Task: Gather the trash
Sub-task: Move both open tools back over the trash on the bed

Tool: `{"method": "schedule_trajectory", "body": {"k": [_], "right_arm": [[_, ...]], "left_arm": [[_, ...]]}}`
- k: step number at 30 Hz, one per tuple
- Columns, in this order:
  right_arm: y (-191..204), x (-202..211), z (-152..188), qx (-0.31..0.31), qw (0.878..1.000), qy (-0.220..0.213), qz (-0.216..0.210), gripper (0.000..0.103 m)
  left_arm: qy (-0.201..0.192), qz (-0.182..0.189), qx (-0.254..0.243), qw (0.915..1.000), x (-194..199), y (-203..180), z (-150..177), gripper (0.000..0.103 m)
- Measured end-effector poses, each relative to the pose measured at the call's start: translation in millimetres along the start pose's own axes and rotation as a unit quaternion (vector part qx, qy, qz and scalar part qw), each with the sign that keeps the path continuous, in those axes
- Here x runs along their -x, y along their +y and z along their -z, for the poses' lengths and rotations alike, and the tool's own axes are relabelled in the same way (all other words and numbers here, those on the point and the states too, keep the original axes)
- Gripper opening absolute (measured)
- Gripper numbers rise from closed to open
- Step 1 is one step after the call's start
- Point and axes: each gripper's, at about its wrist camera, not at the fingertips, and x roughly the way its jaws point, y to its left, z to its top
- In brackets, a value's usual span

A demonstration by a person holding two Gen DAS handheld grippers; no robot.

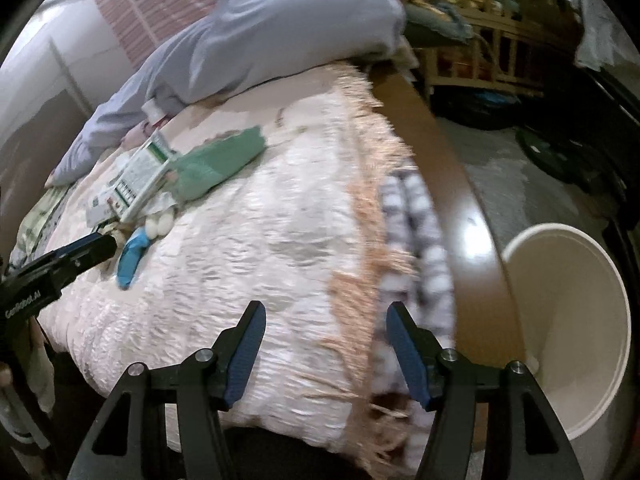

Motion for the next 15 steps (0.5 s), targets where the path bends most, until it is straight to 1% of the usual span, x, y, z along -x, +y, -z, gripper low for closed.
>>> {"method": "schedule_trajectory", "body": {"k": [8,13,15], "right_arm": [[39.4,-18.7,-9.4,0.041,0.999,0.018,-0.014,0.060],[54.2,-24.5,-14.7,0.050,0.998,0.021,-0.026,0.061],[59.6,-27.8,-17.9,0.053,0.998,0.024,-0.029,0.063]], "left_arm": [[-0.002,-0.027,0.036,0.9990,9.6,49.7,10.6,0.045],[0.003,-0.039,0.054,0.9978,10.7,72.6,15.4,0.045],[0.005,-0.040,0.066,0.9970,9.7,82.9,16.3,0.045]]}}
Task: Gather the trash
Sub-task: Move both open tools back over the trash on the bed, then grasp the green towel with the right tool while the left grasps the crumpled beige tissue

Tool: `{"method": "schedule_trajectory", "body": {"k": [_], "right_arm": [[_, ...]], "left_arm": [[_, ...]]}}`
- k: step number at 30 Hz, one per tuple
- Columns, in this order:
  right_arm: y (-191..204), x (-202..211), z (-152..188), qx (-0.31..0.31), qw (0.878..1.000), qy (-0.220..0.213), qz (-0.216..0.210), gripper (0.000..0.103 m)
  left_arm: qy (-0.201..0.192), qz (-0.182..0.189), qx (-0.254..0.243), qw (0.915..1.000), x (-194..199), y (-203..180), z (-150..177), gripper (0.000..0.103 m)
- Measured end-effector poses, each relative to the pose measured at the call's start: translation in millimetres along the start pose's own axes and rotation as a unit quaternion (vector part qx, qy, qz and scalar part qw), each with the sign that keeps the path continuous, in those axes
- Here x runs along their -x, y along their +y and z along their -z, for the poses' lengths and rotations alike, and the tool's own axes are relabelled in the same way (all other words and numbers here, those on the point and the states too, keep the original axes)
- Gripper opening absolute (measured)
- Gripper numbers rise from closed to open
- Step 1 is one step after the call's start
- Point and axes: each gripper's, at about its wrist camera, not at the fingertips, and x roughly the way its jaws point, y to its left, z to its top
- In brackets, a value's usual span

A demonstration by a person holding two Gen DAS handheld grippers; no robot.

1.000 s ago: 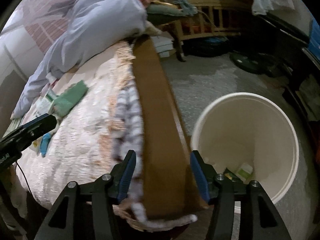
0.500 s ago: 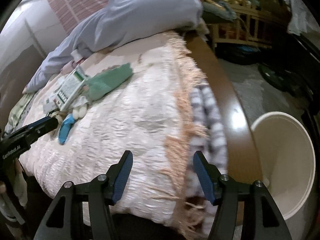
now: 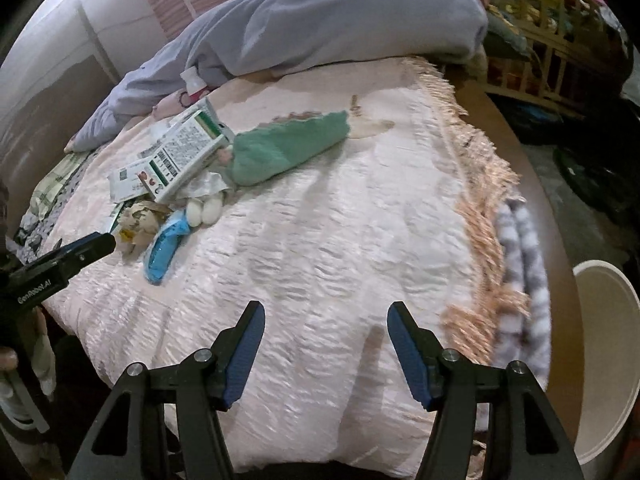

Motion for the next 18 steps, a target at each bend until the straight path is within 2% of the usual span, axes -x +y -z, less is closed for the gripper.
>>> {"method": "schedule_trajectory", "body": {"k": [5,18], "right_arm": [[13.6,-8.8,-9.5,0.014,1.000,0.004,-0.007,0.064],[52.5,-44.8,-54.6,0.057,0.998,0.012,-0.027,0.064]], "left_arm": [[0.002,0.002,0.023,0.9997,-5.6,16.4,-3.5,0.045],[0.007,0.000,0.030,0.9995,-33.8,27.4,-18.4,0.045]]}}
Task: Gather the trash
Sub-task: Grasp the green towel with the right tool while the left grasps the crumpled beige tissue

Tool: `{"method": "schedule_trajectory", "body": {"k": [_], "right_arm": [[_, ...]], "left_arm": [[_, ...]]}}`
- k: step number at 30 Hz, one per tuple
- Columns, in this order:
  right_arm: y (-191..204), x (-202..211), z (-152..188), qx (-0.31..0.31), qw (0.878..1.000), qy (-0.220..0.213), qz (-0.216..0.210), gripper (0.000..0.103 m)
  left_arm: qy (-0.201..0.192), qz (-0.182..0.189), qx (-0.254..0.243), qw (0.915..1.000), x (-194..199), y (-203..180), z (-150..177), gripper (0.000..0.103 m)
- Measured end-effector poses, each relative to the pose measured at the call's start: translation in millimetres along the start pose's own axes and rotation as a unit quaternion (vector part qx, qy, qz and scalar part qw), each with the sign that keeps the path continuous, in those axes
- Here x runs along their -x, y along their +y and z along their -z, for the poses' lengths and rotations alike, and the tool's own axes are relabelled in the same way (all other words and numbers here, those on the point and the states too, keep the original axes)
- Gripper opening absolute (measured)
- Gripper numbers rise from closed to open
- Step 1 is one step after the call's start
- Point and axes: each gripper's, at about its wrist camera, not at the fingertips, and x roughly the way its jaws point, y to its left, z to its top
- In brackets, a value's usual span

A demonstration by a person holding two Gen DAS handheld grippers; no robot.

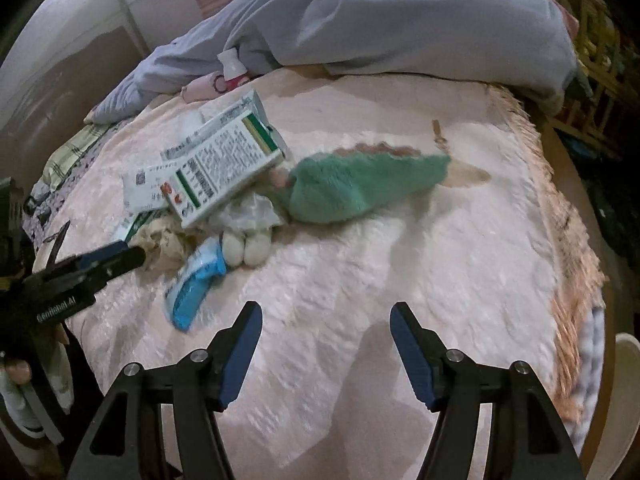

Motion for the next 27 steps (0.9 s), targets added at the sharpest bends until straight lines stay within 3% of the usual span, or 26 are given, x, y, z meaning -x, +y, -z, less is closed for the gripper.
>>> {"method": "schedule_trajectory", "body": {"k": [3,6,17,18,20,23,27], "right_arm": [[-6.6,-5.6,-14.8,-0.025,1.000,-0.006,-0.017,0.065],[-16.8,-13.9,-30.3,-0.058,0.998,-0.008,-0.027,0.073],[-31.2,-65.8,-77.0,-0.138,0.989,-0.002,-0.049,0.073],[-30.6,-69.9,-77.9,-0.139,0.989,0.000,-0.051,0.072],[-31.6,-74.5,-76.3,-0.138,0.989,-0.004,-0.046,0.062],[-29.7,-66.6,-73.7,-0.126,0.990,-0.021,-0.053,0.049],[-24.4,-41.3,-68.8,-0.093,0.994,-0.033,-0.052,0.046]], "left_arm": [[0.004,0.000,-0.001,1.0000,-8.3,0.0,-3.6,0.045],[0.009,0.001,-0.002,1.0000,-17.4,-0.8,-7.8,0.046],[0.024,0.024,-0.011,0.9994,-42.5,-9.9,-13.3,0.045],[0.028,0.030,-0.010,0.9991,-44.1,-10.8,-13.7,0.042],[0.033,0.042,-0.007,0.9985,-45.6,-10.8,-13.7,0.026],[0.029,0.046,-0.002,0.9985,-39.6,-8.1,-13.0,0.021],[0.016,0.062,0.001,0.9979,-16.2,-4.4,-11.5,0.020]]}}
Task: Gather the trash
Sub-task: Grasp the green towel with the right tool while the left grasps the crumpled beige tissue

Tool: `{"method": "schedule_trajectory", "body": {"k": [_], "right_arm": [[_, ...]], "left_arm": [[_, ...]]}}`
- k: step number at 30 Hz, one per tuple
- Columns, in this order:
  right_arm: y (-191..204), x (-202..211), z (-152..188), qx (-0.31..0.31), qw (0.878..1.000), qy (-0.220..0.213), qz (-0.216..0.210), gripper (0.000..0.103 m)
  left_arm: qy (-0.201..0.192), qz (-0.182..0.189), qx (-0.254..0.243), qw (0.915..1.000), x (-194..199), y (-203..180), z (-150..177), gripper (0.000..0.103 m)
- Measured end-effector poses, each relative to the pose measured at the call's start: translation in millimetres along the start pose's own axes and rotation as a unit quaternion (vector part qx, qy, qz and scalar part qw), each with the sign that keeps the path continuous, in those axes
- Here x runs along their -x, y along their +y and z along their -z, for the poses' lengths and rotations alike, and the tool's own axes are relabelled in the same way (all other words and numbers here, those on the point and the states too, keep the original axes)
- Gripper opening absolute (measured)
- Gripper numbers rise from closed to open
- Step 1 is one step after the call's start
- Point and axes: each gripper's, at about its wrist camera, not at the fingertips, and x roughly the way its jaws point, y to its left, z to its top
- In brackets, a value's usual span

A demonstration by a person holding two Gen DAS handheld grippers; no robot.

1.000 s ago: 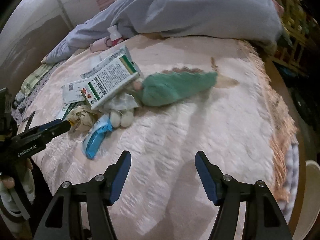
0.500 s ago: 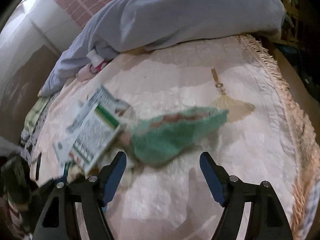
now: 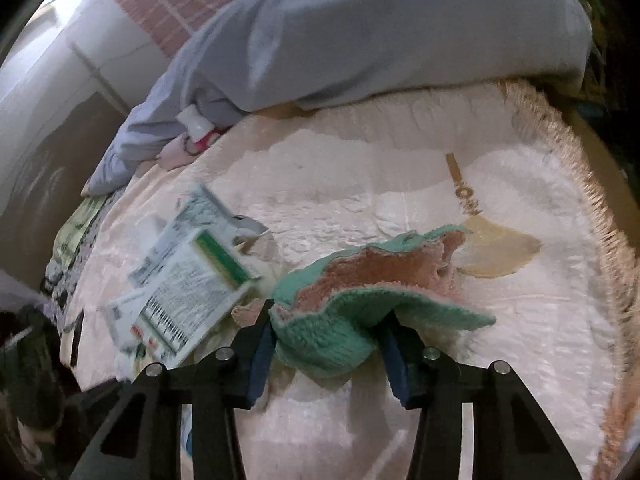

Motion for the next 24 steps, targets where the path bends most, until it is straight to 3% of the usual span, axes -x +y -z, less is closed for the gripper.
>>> {"method": "schedule_trajectory", "body": {"k": [9,24], "right_arm": [[7.5,61.2,23.1,0.063,0.998,0.015,0.004,0.046],[-2.4,103.6,77.9,0.071,0.997,0.019,0.005,0.046]], "left_arm": [[-0.020,0.009,-0.030,0.9993,37.5,-29.4,5.0,0.020],[-0.023,0.006,-0.083,0.9963,46.7,-88.8,25.8,0.021]]}}
